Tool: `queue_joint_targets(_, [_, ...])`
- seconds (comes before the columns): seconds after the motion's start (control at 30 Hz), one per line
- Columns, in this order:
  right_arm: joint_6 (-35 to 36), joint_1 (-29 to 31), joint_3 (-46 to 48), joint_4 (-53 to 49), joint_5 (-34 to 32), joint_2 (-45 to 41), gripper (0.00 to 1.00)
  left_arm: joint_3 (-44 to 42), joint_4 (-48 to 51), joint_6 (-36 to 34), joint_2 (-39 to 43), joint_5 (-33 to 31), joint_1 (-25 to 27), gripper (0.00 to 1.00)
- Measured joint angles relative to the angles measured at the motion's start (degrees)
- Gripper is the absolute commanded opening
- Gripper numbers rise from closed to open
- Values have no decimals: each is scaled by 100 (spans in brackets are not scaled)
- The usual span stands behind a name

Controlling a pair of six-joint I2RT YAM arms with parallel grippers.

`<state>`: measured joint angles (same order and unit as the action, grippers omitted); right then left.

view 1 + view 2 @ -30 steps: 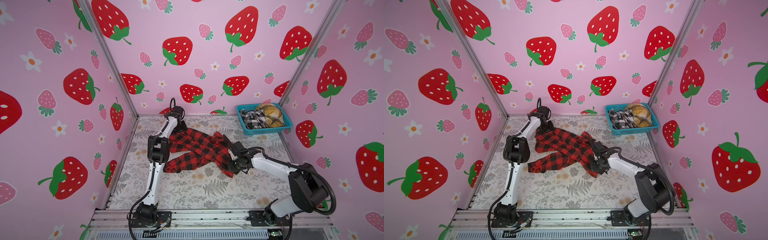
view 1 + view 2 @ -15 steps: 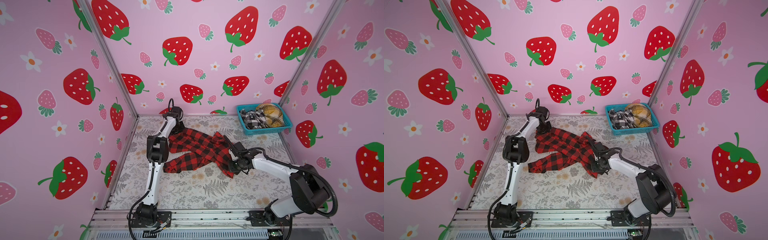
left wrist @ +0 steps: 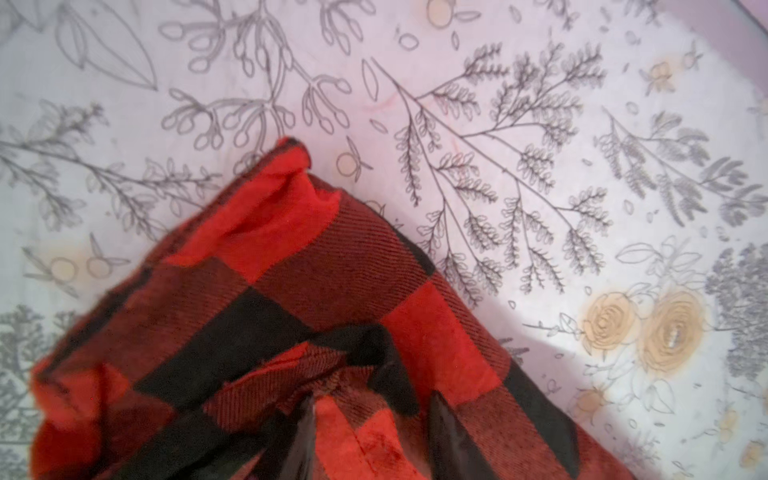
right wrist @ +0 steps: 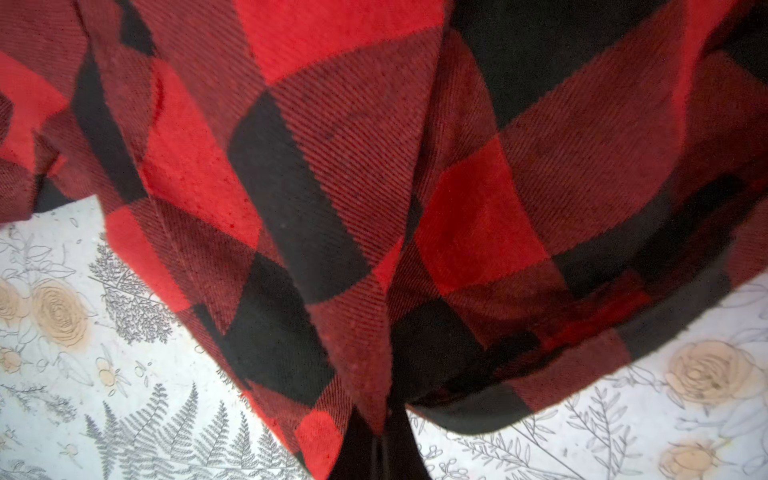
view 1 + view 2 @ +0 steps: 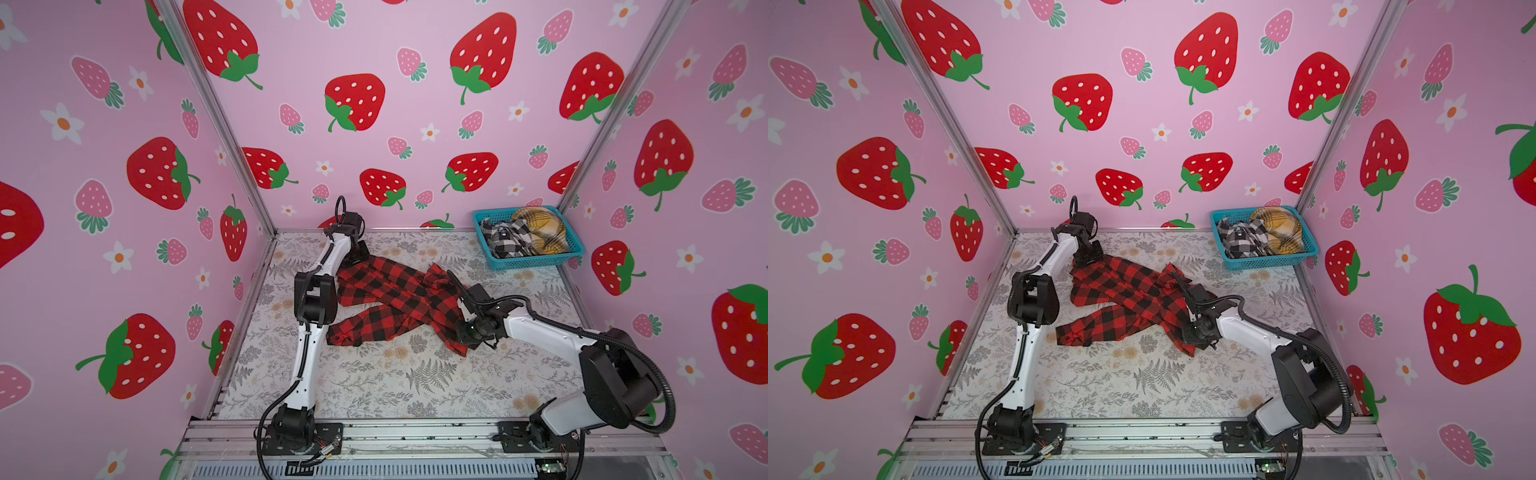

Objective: Fold and stack the long sleeve shirts

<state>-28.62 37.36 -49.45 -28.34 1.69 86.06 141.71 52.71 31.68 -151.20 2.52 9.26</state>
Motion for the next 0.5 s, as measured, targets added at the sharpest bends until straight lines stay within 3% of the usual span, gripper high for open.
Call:
queue_joint_targets(0.2, [0, 0, 2, 2, 7, 0, 0, 46, -24, 13, -44, 2, -11, 20])
queue_joint_targets(0.3, [0, 0, 2, 2, 7, 2, 0, 118, -37, -13, -111, 2, -17, 2])
queue_joint_targets(0.5, [7, 0, 0, 4, 2, 2, 0, 118, -52, 9, -109, 28, -26, 0])
